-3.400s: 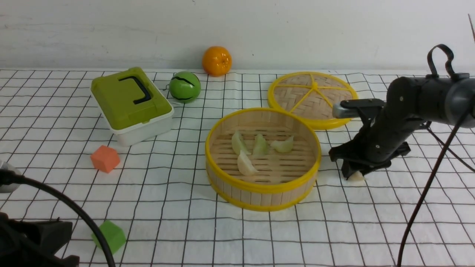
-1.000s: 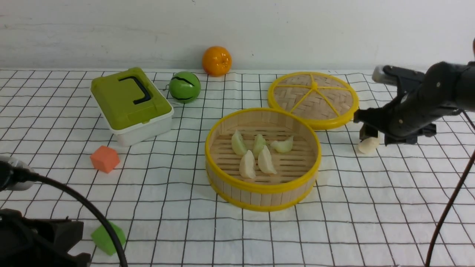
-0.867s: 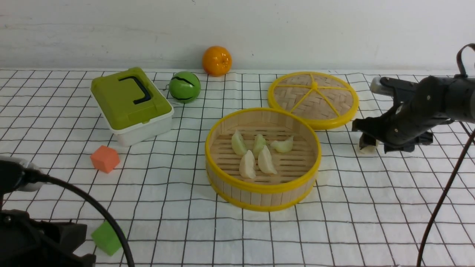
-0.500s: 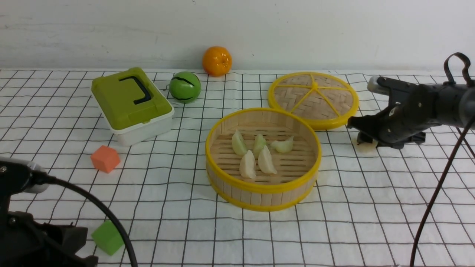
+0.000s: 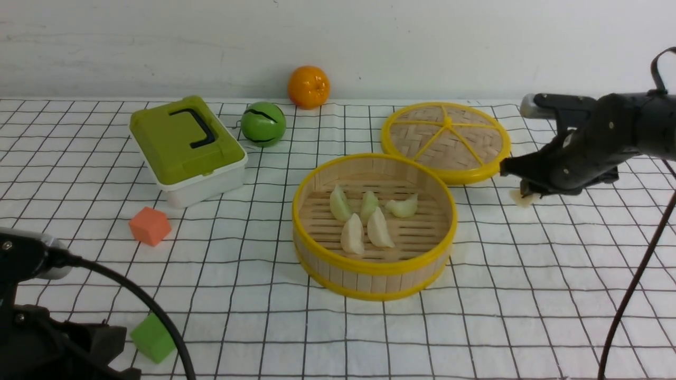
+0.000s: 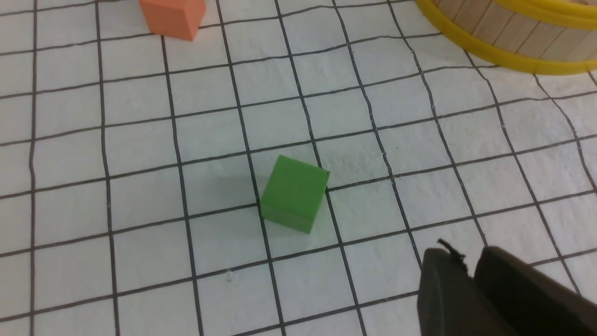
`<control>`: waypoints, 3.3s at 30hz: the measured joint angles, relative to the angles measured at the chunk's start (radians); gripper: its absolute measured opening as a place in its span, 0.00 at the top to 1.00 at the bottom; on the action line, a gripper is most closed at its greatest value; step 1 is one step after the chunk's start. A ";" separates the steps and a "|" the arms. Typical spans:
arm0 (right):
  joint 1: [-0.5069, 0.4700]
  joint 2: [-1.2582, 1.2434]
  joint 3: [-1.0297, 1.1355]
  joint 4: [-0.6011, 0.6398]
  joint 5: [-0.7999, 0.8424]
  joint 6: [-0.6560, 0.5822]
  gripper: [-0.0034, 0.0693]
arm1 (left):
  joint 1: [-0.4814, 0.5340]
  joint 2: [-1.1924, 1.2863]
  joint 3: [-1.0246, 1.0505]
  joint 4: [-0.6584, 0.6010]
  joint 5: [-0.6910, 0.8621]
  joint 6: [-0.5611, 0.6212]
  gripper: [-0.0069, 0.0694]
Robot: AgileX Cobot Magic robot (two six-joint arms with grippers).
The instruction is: Put the dumplings into the steamer on the table with the white tablecloth.
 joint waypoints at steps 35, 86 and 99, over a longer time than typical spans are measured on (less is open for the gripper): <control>0.359 -0.136 0.399 0.140 -0.469 0.091 0.70 | 0.000 0.000 0.006 0.004 -0.027 0.000 0.78; 0.359 -1.528 1.306 -1.402 -0.798 0.987 0.97 | 0.000 -0.471 0.008 -0.071 0.192 0.075 0.93; 0.359 -1.764 1.303 -1.569 -0.640 1.136 0.96 | 0.000 -0.471 0.008 -0.072 0.202 0.075 0.93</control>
